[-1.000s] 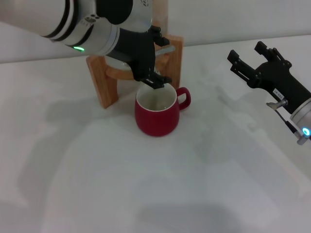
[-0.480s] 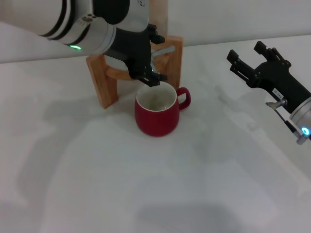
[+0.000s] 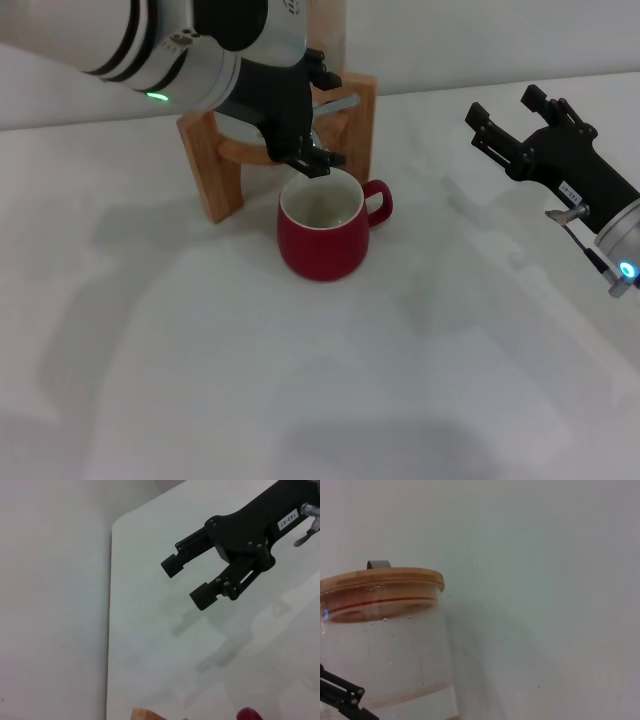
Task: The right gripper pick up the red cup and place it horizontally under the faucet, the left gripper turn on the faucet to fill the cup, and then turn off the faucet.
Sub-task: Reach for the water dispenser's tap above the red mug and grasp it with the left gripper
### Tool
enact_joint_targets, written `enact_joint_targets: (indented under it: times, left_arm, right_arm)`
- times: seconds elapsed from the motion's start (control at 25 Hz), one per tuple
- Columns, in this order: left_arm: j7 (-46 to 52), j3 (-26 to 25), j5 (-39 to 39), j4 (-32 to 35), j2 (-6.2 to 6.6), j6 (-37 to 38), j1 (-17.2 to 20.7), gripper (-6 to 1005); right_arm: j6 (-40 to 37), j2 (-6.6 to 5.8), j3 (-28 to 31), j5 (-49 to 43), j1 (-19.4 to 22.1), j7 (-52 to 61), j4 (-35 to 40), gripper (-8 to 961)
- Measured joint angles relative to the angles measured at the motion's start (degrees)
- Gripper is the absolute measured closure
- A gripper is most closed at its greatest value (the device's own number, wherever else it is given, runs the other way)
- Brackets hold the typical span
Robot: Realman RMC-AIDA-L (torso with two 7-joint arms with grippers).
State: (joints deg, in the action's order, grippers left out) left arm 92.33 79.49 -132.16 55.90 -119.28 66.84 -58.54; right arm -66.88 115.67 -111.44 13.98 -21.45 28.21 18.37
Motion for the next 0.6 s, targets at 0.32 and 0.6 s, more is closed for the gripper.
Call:
enact_joint_targets:
  times: [0.32,0.6]
  left_arm:
    - [-0.8,0.4,0.1,-0.7,-0.09,-0.9,-0.2,154]
    - [-1.7,0.4,0.6,-2.2,-0.13,-1.7,-0.6,155]
  right_arm:
    - [-0.2,0.0,0.0,0.0,0.3,0.0,-0.1,80]
    - [-0.3,0.0,-0.1,0.0,0.3,0.0,-0.1,80]
